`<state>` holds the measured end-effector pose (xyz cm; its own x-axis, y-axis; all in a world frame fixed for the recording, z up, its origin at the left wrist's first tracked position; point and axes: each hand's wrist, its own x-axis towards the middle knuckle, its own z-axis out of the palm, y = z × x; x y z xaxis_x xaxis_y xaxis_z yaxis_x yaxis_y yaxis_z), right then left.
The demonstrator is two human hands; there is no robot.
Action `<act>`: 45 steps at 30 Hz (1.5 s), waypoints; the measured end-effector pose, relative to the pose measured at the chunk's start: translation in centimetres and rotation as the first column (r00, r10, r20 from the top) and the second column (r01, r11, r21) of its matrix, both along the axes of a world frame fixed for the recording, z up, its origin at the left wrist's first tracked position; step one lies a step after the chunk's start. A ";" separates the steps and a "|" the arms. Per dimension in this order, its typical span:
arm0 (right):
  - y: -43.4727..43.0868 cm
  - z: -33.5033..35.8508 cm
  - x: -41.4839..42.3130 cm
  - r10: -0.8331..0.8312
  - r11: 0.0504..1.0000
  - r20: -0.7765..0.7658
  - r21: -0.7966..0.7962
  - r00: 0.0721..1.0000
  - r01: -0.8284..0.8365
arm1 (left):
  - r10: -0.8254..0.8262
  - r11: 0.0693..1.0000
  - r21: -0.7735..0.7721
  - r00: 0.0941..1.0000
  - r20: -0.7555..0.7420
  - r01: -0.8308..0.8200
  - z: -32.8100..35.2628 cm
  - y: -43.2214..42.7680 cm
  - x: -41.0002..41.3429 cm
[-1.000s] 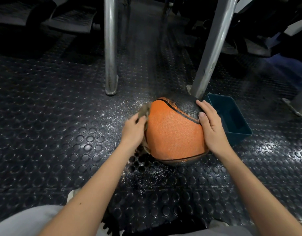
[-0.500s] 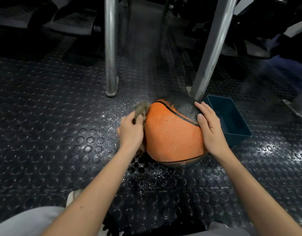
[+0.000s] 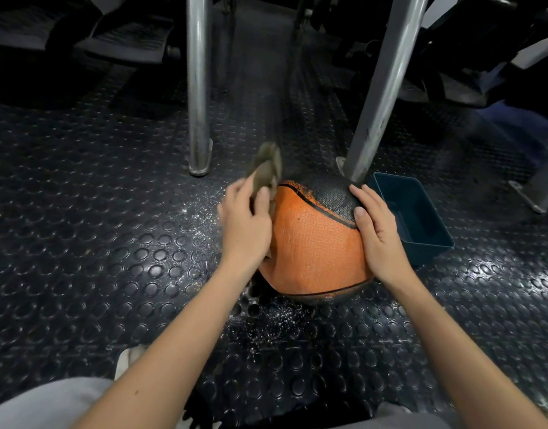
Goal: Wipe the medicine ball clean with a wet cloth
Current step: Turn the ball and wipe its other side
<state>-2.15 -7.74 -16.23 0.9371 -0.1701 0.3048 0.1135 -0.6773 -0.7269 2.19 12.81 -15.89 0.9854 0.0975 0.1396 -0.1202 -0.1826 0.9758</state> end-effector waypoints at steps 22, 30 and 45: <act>0.6 0.5 -0.3 -0.004 1.000 -0.010 -0.012 1.000 0.003 | -0.090 0.988 0.117 0.991 -0.096 0.101 -3.0 -0.4 -0.9; 0.6 0.6 -0.4 -0.011 1.000 -0.014 -0.004 1.000 0.011 | 0.092 0.972 -0.211 0.995 -0.045 -0.099 1.1 0.5 -0.7; 0.9 0.7 -0.4 -0.017 1.000 -0.003 -0.009 1.000 0.017 | -0.052 0.997 0.061 0.990 0.130 0.044 0.8 -0.2 -0.6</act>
